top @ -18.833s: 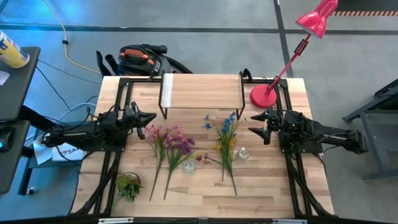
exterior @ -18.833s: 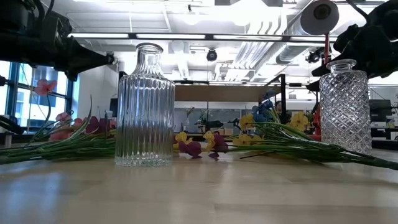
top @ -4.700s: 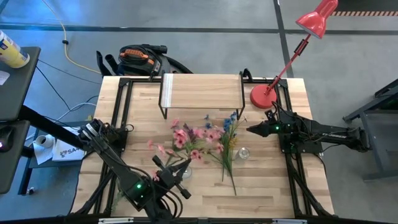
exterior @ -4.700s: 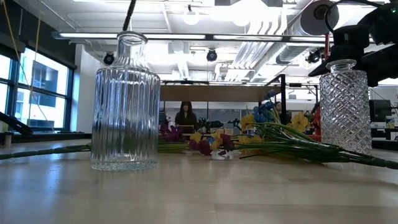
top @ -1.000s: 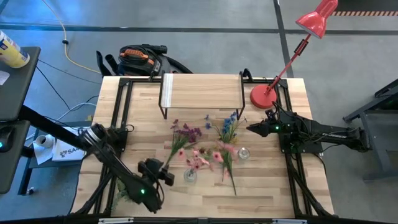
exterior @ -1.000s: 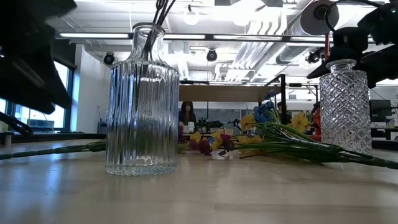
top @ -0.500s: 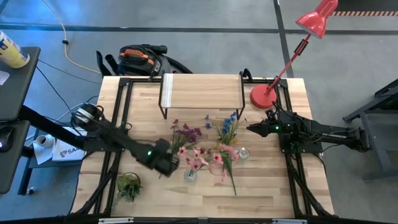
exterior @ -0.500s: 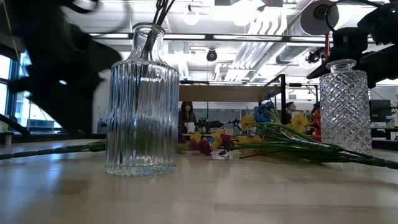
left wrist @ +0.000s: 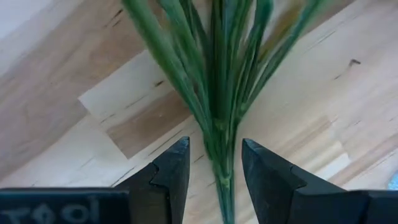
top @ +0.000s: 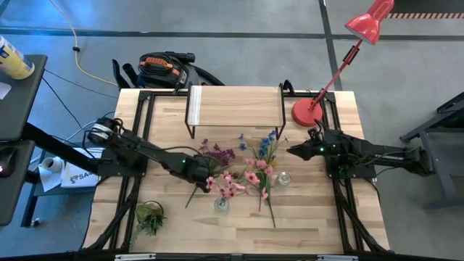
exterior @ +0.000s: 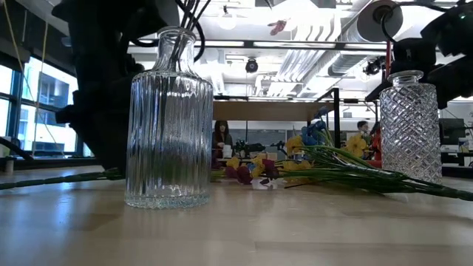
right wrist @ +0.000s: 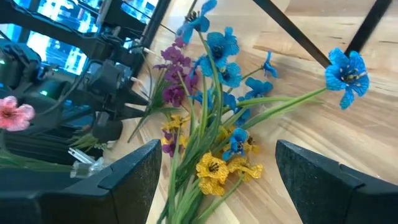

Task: Pick and place flowers into a vace then onto a shelf
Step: Put the purple flowers into the left transparent vase

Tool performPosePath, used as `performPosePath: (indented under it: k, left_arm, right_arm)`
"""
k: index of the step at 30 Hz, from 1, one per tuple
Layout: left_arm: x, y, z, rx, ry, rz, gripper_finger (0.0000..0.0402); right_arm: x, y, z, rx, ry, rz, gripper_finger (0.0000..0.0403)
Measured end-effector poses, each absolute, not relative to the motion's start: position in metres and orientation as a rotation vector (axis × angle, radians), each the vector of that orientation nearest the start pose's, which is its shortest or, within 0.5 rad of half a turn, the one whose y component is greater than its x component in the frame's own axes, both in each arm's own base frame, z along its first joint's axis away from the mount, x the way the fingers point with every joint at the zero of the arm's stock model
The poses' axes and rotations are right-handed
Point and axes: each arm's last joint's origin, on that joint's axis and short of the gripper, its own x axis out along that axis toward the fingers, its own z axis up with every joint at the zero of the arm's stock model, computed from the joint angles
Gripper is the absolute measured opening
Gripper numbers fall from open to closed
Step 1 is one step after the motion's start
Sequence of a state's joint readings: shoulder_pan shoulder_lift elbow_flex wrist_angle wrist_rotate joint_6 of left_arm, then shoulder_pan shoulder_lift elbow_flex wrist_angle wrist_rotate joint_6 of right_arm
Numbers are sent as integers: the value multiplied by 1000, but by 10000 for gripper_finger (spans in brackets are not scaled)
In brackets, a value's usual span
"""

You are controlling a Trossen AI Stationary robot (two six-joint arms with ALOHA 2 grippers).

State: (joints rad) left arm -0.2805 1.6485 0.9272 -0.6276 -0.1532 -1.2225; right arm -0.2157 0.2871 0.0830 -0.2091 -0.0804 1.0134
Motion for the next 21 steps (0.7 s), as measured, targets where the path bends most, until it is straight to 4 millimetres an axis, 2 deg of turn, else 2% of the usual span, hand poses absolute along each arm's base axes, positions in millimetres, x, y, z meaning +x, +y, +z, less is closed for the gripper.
performPosePath:
  k: [14, 17, 21]
  left_arm:
    - [283, -78, 140, -735, 1207, 665, 170]
    - [282, -78, 139, -734, 1214, 678, 136]
    - [279, -77, 139, -726, 1233, 694, 59]
  right_arm:
    - [107, -21, 146, 1061, 341, -342, 304]
    - [107, -21, 146, 1061, 341, -343, 304]
    - [107, -21, 146, 1058, 341, -342, 304]
